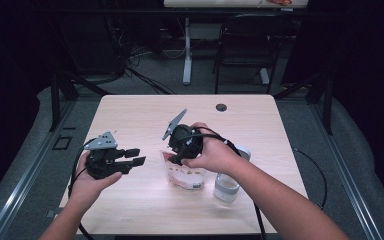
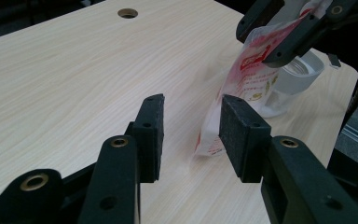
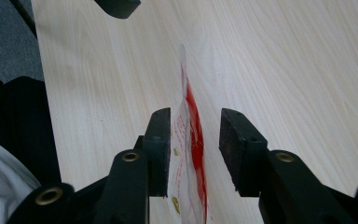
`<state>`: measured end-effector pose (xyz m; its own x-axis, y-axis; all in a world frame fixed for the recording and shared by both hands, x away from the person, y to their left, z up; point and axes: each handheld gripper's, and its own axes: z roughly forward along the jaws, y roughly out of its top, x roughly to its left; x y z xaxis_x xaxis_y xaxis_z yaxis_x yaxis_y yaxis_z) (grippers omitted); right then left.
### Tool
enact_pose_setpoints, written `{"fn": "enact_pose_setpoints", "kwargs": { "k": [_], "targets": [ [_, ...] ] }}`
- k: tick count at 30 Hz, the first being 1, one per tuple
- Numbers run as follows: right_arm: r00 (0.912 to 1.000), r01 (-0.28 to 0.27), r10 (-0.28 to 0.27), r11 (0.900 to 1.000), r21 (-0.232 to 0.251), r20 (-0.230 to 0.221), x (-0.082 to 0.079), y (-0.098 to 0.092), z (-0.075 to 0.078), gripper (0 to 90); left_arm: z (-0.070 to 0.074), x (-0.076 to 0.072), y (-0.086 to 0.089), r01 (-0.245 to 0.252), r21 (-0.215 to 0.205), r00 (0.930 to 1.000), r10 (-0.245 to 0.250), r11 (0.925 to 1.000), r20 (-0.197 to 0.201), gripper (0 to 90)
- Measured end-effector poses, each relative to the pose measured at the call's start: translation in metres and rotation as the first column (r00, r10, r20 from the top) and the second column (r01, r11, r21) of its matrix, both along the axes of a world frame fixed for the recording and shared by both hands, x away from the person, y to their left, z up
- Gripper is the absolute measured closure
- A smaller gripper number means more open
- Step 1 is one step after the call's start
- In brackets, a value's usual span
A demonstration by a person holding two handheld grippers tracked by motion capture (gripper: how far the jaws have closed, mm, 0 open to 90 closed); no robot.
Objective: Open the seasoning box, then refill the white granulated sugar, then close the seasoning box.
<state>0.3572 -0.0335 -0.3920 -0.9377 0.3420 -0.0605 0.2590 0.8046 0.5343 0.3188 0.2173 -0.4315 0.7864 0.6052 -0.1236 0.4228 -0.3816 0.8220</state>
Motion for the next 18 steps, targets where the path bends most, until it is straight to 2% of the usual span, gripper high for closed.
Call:
{"fn": "enact_pose_setpoints", "kwargs": {
  "k": [2,5,8,13,15,18],
  "targets": [
    [1.0000,0.000,0.000,1.000,-0.004,-0.003,0.000,0.001,-0.001,66.4,-0.001,0.000,0.000,-0.003,-0.002,1.0000,0.003,1.0000,0.000,60.4],
    [0.9999,-0.006,0.006,0.999,-0.035,-0.011,0.000,0.006,-0.004,69.8,-0.005,0.000,0.000,0.000,-0.005,1.0000,0.000,1.0000,-0.009,60.4],
    [0.9999,-0.015,0.015,0.996,-0.082,0.000,0.001,0.011,-0.006,73.2,-0.006,0.000,0.000,0.002,-0.006,1.0000,-0.003,1.0000,-0.008,60.4],
    [0.9999,-0.014,0.014,0.995,-0.098,0.002,0.003,0.015,-0.007,81.1,-0.004,0.000,0.001,0.004,-0.007,1.0000,-0.004,1.0000,-0.005,60.4],
    [0.9997,-0.020,0.021,0.994,-0.110,0.009,0.003,0.015,-0.007,81.6,-0.004,0.001,0.001,0.006,-0.007,1.0000,-0.006,1.0000,-0.006,60.4],
    [0.9997,-0.024,0.023,0.994,-0.108,-0.006,0.004,0.016,-0.007,81.4,-0.004,0.002,0.001,0.002,-0.005,0.9999,-0.002,1.0000,-0.010,60.3]
  ]
}}
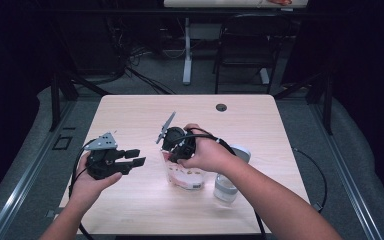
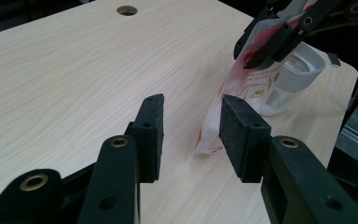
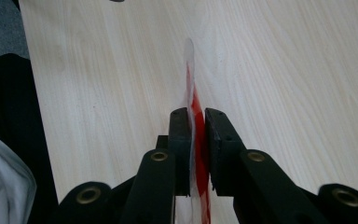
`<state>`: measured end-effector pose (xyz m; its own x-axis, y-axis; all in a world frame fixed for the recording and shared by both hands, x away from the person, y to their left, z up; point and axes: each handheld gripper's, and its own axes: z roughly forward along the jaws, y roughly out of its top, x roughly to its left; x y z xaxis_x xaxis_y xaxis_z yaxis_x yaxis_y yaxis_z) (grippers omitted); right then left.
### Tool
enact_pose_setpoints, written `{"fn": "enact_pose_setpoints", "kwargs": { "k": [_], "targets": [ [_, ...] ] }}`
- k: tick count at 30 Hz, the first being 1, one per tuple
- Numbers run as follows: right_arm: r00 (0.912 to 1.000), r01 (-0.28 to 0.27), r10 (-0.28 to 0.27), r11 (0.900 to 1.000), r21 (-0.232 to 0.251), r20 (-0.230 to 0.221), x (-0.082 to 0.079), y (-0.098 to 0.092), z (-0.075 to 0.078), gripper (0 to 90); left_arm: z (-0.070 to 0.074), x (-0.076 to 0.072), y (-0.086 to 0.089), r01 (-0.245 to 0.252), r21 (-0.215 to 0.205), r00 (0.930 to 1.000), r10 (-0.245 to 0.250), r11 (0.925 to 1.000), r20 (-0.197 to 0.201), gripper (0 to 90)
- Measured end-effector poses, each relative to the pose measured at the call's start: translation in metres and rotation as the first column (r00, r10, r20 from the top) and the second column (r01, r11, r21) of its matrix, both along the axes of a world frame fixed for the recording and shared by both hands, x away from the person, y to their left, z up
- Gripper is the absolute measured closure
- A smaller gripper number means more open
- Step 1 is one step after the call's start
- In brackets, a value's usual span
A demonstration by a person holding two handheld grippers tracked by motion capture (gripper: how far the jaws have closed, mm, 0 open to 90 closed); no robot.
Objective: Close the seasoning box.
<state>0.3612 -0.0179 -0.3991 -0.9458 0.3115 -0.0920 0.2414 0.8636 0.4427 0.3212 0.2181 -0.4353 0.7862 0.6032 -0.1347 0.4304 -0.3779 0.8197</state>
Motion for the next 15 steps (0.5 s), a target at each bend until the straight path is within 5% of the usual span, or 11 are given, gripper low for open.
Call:
{"fn": "enact_pose_setpoints", "kwargs": {
  "k": [15],
  "targets": [
    [0.9994,-0.001,0.000,1.000,-0.030,-0.035,0.0035,0.0024,-0.0009,83.8,-0.0008,0.0013,-0.0071,0.013,0.007,0.9999,-0.013,0.9999,-0.002,59.8]
  ]
}}
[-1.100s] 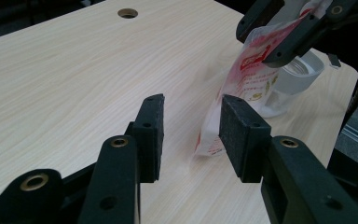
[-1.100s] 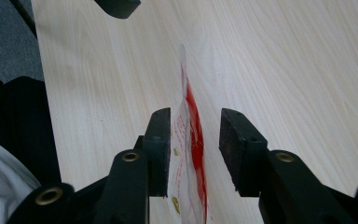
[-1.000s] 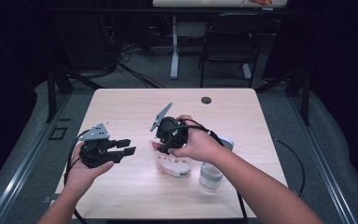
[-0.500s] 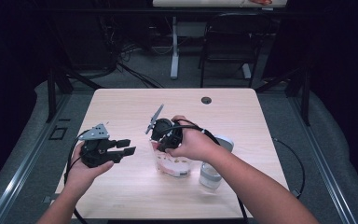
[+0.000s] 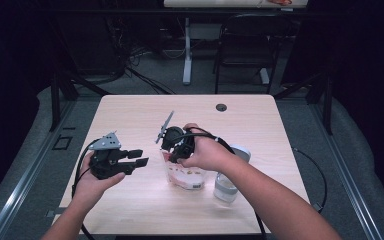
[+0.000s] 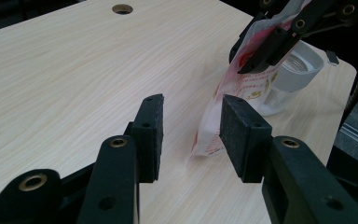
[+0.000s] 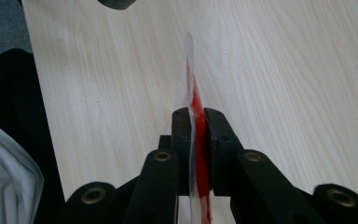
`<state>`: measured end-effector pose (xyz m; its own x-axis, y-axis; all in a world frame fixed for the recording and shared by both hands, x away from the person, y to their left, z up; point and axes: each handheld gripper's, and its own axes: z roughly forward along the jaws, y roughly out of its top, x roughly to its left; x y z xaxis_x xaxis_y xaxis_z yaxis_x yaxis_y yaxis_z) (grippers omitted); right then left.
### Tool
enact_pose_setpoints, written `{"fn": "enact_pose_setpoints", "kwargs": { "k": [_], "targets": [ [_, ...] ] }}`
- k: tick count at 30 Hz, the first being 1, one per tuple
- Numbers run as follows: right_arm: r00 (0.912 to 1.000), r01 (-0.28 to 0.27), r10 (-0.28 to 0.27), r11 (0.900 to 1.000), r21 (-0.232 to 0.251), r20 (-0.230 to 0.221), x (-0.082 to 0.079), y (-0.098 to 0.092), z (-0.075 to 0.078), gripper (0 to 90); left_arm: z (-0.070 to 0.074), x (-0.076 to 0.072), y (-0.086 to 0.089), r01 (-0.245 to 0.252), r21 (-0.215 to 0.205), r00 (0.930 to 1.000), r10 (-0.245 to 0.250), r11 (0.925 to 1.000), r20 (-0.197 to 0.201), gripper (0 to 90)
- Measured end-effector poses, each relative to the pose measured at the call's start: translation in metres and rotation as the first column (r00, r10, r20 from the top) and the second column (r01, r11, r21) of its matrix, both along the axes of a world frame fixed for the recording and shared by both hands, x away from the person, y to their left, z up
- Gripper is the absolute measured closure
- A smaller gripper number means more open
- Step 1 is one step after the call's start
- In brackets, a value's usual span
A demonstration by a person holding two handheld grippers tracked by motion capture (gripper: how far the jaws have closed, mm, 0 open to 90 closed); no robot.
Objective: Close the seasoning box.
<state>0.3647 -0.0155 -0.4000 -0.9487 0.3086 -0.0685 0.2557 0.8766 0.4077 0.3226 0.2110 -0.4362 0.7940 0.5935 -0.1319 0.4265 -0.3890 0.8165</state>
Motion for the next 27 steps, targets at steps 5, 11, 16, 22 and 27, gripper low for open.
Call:
{"fn": "enact_pose_setpoints", "kwargs": {
  "k": [5,11,16,22,27],
  "targets": [
    [0.9993,0.015,-0.015,1.000,0.007,-0.034,0.002,0.000,0.000,86.7,0.000,0.000,-0.002,0.004,0.003,1.0000,-0.004,1.0000,0.001,59.2],
    [0.9986,0.006,-0.006,1.000,0.002,-0.052,0.004,-0.002,0.001,89.6,-0.002,0.000,-0.001,0.004,0.008,1.0000,-0.004,1.0000,-0.004,58.0],
    [0.9981,0.002,-0.001,1.000,0.017,-0.061,0.007,-0.007,0.001,89.9,-0.003,0.002,-0.001,0.008,0.004,0.9999,-0.008,1.0000,-0.009,56.7],
    [0.9991,0.012,-0.010,0.999,0.053,-0.040,0.002,-0.018,0.002,90.0,-0.005,-0.003,-0.006,0.028,0.011,0.9996,-0.028,0.9996,-0.004,56.0],
    [0.9994,0.017,-0.014,0.995,0.101,-0.031,-0.003,-0.028,0.007,90.0,-0.004,-0.005,-0.008,0.038,0.011,0.9993,-0.038,0.9992,-0.002,56.0]
  ]
}}
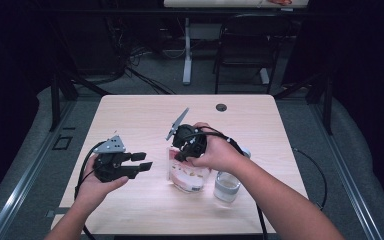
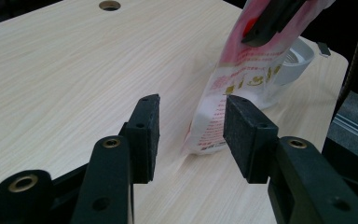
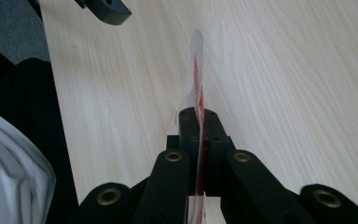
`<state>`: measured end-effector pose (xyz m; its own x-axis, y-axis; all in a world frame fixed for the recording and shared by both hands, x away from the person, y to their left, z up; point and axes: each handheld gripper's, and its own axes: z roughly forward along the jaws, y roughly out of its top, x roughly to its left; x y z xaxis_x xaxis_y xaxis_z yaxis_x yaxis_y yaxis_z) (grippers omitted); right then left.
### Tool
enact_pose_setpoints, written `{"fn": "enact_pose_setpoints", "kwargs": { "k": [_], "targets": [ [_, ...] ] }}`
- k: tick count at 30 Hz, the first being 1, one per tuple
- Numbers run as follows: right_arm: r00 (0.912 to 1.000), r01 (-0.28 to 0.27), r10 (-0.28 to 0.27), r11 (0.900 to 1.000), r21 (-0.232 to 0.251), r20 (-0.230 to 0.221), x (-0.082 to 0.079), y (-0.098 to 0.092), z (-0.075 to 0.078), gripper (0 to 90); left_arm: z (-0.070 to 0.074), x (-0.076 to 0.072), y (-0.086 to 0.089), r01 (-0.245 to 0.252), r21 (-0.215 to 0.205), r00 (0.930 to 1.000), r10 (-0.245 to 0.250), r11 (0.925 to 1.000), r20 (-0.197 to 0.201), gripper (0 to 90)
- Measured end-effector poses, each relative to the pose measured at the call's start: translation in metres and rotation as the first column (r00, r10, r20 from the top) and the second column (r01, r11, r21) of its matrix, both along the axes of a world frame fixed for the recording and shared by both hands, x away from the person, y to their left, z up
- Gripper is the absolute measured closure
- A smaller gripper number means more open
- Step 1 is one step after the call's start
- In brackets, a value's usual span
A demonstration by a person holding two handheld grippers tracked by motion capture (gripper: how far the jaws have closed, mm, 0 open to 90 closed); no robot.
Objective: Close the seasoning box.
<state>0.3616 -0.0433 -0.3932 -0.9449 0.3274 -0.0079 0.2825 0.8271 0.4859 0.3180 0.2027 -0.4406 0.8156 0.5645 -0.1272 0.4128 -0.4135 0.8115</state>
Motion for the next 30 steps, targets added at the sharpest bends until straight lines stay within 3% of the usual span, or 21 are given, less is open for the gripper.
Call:
{"fn": "enact_pose_setpoints", "kwargs": {
  "k": [12,20,30],
  "targets": [
    [0.9996,0.016,-0.014,0.995,0.098,-0.026,-0.008,-0.025,0.015,90.0,-0.003,0.003,-0.007,0.015,-0.002,0.9999,-0.015,0.9999,-0.001,51.1],
    [0.9984,0.024,-0.015,0.987,0.157,-0.055,-0.010,-0.041,0.023,90.0,-0.004,0.003,-0.015,0.053,-0.006,0.9986,-0.053,0.9986,0.003,48.6],
    [0.9992,0.004,0.003,0.984,0.176,-0.041,-0.016,-0.045,0.034,90.0,-0.007,0.004,-0.025,0.098,-0.007,0.9952,-0.098,0.9951,-0.004,45.4]
  ]
}}
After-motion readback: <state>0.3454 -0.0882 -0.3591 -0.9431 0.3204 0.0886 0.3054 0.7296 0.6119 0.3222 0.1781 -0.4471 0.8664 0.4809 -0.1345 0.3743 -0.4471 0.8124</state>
